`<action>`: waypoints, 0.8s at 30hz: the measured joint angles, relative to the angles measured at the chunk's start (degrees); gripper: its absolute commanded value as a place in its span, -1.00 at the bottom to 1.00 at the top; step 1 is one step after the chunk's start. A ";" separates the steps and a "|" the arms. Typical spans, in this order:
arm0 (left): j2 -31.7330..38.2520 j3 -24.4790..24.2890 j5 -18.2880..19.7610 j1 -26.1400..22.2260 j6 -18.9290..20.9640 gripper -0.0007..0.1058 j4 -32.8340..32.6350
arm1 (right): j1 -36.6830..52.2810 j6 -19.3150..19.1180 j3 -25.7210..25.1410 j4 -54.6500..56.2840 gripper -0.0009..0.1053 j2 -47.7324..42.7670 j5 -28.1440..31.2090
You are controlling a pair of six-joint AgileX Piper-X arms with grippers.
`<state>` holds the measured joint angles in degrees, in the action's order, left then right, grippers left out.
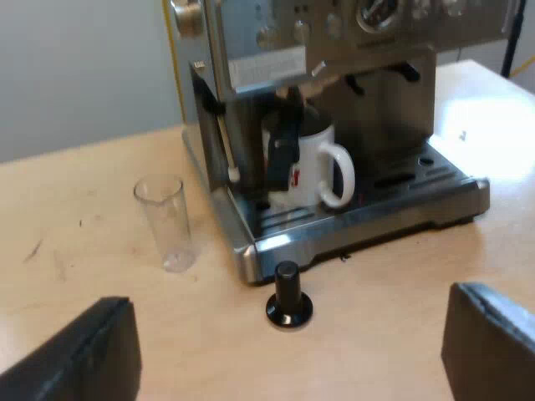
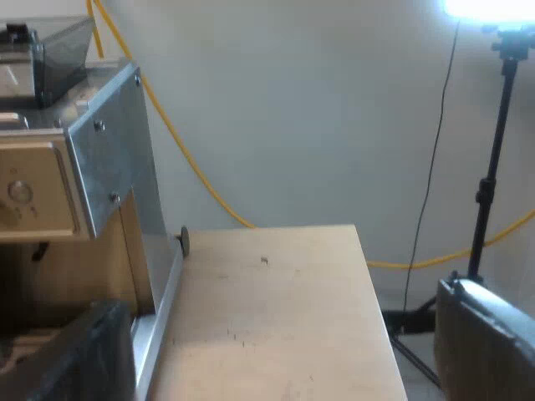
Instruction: Place mug into machine
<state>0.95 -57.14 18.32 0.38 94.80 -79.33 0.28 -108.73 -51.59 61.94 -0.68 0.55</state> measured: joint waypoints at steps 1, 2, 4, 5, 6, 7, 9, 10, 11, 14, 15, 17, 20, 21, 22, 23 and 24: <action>0.00 0.00 0.00 0.00 0.11 0.93 -0.09 | 0.00 0.00 0.22 1.13 0.75 -0.23 0.00; 0.00 0.00 0.00 0.00 0.08 0.93 -0.06 | 0.00 0.42 0.19 3.27 0.75 -0.24 -0.12; 0.00 0.00 0.00 0.00 0.08 0.93 -0.06 | 0.00 0.65 0.19 6.00 0.75 -0.24 -0.55; 0.00 0.00 0.00 0.00 0.08 0.93 -0.06 | 0.00 0.75 0.31 6.51 0.75 -0.24 -1.11; 0.00 0.00 0.00 0.00 0.08 0.93 -0.06 | 0.00 0.74 0.38 6.75 0.75 -0.24 -1.51; 0.00 0.00 0.00 0.00 0.08 0.93 -0.06 | 0.00 0.74 0.34 6.79 0.75 -0.24 -1.57; 0.00 0.00 0.00 0.00 0.08 0.93 -0.06 | 0.00 0.86 0.49 6.64 0.75 -0.24 -1.57; 0.00 0.00 0.00 0.00 0.08 0.93 -0.06 | 0.00 0.89 0.69 6.23 0.75 -0.24 -1.76; 0.00 0.14 -0.32 0.00 0.08 0.93 0.10 | 0.00 1.05 1.11 5.33 0.75 -0.24 -2.09; 0.00 1.39 -2.31 0.00 0.08 0.93 0.94 | 0.00 1.19 2.79 2.41 0.75 -0.24 -3.30; 0.00 2.31 -3.05 0.00 0.08 0.93 1.82 | 0.00 1.19 3.75 0.99 0.75 -0.24 -3.82; 0.00 3.71 -4.02 0.00 0.18 0.93 3.73 | 0.00 1.19 5.29 -1.09 0.75 -0.24 -4.04; 0.00 6.68 -5.47 0.00 0.14 0.93 7.21 | 0.00 1.19 7.56 -3.99 0.75 -0.24 -4.02; -0.11 7.80 -5.62 0.00 0.14 0.93 9.18 | 0.00 1.19 8.47 -4.84 0.75 -0.24 -4.02; -0.11 8.39 -5.65 0.00 0.14 0.93 10.01 | 0.00 1.19 8.77 -5.21 0.75 -0.24 -4.02; -0.11 9.66 -5.74 0.00 0.14 0.93 11.55 | 0.00 1.19 9.49 -5.89 0.75 -0.24 -4.02; -0.11 10.28 -5.77 0.00 0.14 0.93 12.46 | 0.00 1.19 9.90 -6.15 0.75 -0.24 -4.02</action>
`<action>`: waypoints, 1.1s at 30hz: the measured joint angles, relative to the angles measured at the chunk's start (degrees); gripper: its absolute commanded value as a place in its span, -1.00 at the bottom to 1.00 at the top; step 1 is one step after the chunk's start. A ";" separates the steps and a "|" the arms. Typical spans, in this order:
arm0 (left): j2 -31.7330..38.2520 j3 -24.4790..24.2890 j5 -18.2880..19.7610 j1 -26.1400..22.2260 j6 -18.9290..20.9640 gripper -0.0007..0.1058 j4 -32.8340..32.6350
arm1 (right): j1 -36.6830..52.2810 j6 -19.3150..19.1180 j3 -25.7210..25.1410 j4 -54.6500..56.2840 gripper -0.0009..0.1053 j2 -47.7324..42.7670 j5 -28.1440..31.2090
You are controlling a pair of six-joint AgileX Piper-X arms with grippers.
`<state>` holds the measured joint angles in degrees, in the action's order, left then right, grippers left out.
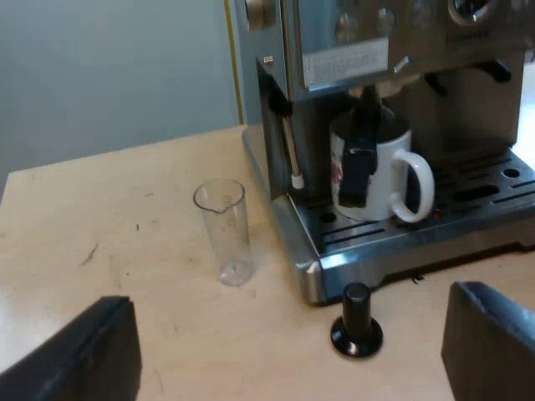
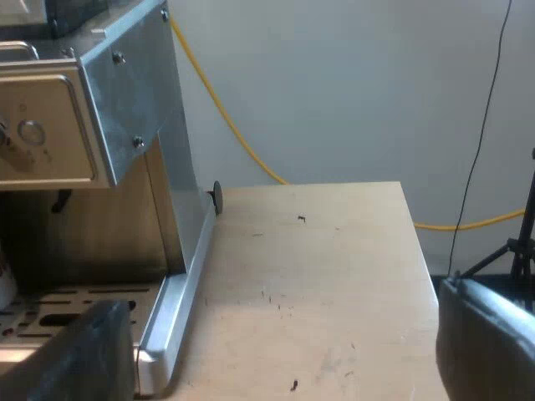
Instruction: Place mug into machine
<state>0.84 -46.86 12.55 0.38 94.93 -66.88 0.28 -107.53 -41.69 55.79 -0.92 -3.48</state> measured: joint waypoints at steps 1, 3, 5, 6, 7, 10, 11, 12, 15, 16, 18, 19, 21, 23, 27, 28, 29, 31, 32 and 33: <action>0.00 1.24 0.00 0.00 0.00 0.93 1.58 | 0.00 0.00 0.96 -0.43 0.75 0.00 -0.14; 0.00 3.65 -0.09 0.00 0.00 0.93 4.32 | 0.00 0.00 2.38 -0.78 0.75 0.00 -0.14; 0.00 5.73 -0.23 0.00 0.00 0.93 5.91 | 0.00 0.00 3.51 -0.75 0.75 0.00 -0.14; 0.00 6.87 -0.22 0.00 0.00 0.93 6.94 | 0.00 0.00 4.17 -0.75 0.75 0.11 -0.14; 0.00 7.59 -0.22 0.00 0.00 0.93 7.29 | 0.00 0.00 4.49 -0.75 0.75 0.11 -0.14; -0.10 10.84 -0.22 0.00 0.00 0.93 8.88 | 0.00 0.00 6.23 -0.75 0.75 0.10 -0.14; -0.11 12.17 -0.22 0.00 0.00 0.93 9.05 | 0.00 0.00 6.80 -0.75 0.75 0.10 -0.14; -0.11 13.47 -0.22 0.00 0.00 0.93 9.23 | 0.00 0.00 7.53 -0.75 0.75 0.10 -0.14; -0.11 15.88 -0.22 0.00 0.00 0.93 9.23 | 0.00 0.00 9.04 -0.75 0.75 0.10 -0.14; -0.11 16.29 -0.22 0.00 0.00 0.93 9.23 | 0.00 0.00 9.36 -0.75 0.75 0.10 -0.14; -0.11 17.32 -0.22 0.00 0.00 0.93 9.23 | 0.00 0.00 10.51 -0.75 0.75 0.10 -0.14; -0.11 17.49 -0.22 0.00 0.00 0.93 9.23 | 0.00 0.00 10.82 -0.75 0.75 0.10 -0.14; -0.11 17.83 -0.22 0.00 0.00 0.93 9.23 | 0.00 0.00 11.58 -0.59 0.75 0.10 -0.14; -0.11 17.81 -0.22 0.00 0.10 0.93 9.07 | 0.00 0.00 11.85 -0.20 0.75 0.10 -0.14; -0.11 17.81 -0.22 0.00 0.08 0.93 9.07 | 0.00 0.00 12.35 0.37 0.75 0.10 -0.14; -0.11 17.81 -0.22 0.00 0.08 0.93 9.07 | 0.00 0.00 12.40 0.51 0.75 0.10 -0.14; -0.11 17.81 -0.22 0.00 0.08 0.93 8.89 | 0.00 0.00 12.58 0.64 0.75 0.10 -0.14; -0.11 17.81 -0.22 0.00 0.08 0.93 8.74 | 0.00 0.00 13.07 0.44 0.75 0.10 -0.14; -0.11 17.81 -0.22 0.00 0.08 0.93 8.75 | 0.00 0.00 13.32 0.38 0.75 0.10 -0.14; -0.11 17.81 -0.22 0.00 0.08 0.93 8.75 | 0.00 0.00 13.41 0.53 0.75 0.10 -0.14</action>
